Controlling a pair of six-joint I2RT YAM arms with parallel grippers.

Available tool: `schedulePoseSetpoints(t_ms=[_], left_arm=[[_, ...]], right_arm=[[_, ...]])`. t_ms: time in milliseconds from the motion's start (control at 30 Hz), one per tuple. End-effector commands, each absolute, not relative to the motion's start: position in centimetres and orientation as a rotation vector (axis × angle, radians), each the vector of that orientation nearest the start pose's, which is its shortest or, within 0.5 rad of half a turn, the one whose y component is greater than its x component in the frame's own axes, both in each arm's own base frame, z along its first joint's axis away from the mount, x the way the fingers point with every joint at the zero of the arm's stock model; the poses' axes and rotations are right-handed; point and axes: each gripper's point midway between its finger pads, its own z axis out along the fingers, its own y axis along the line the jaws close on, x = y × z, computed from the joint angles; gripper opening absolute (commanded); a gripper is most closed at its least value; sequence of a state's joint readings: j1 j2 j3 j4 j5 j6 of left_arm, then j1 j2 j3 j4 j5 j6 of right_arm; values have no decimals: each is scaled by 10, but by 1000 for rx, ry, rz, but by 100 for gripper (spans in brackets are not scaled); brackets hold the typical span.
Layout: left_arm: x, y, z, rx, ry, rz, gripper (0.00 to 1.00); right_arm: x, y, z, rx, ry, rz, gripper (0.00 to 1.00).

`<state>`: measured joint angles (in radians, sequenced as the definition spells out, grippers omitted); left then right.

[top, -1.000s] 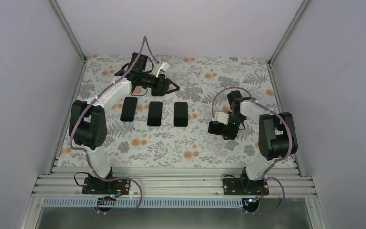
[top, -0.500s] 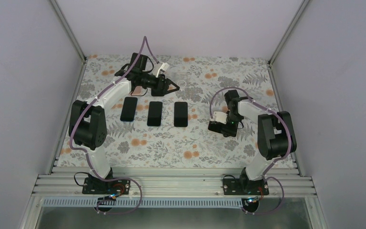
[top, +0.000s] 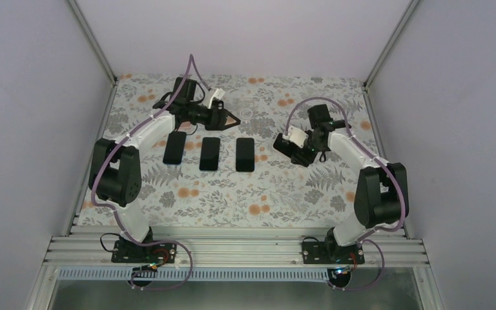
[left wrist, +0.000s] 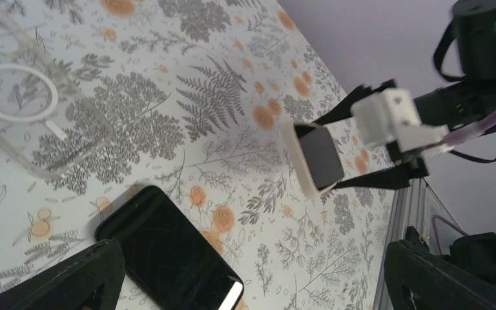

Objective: Take the phone out of the phone case
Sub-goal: Pick up the phone at the center of the board.

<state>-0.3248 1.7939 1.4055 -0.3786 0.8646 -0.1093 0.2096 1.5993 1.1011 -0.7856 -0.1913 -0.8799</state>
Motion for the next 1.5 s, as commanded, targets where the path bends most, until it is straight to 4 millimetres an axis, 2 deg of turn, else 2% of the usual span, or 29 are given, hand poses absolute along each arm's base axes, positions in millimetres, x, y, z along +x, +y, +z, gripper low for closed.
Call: schedulePoseSetpoints(t_ms=[0, 200, 433, 667, 800, 1100, 1233, 1333, 1400, 1467], left_arm=[[395, -272, 210, 634, 2173, -1276, 100], [389, -285, 205, 617, 2191, -1392, 99], [379, -303, 200, 633, 2195, -1479, 93], [370, -318, 192, 656, 2213, -1542, 83], [366, -322, 191, 664, 2211, -1574, 65], [363, -327, 188, 669, 2217, -1597, 37], [362, -328, 189, 676, 2212, -1620, 20], [360, -329, 193, 701, 2197, -1625, 9], [360, -327, 197, 726, 2181, -1609, 3], [360, -324, 206, 756, 2151, -1591, 2]], right_arm=[[350, 129, 131, -1301, 2271, 175, 47], [359, 159, 160, -1230, 2216, 182, 48], [355, 195, 173, -1191, 2174, 168, 49], [353, 216, 185, -1163, 2130, 125, 49], [352, 220, 189, -1153, 2117, 87, 49], [359, 222, 200, -1117, 2087, 11, 50], [357, 225, 202, -1122, 2080, 28, 51], [350, 231, 205, -1145, 2074, 95, 58], [339, 238, 208, -1181, 2061, 178, 70], [328, 242, 216, -1214, 2036, 252, 85]])
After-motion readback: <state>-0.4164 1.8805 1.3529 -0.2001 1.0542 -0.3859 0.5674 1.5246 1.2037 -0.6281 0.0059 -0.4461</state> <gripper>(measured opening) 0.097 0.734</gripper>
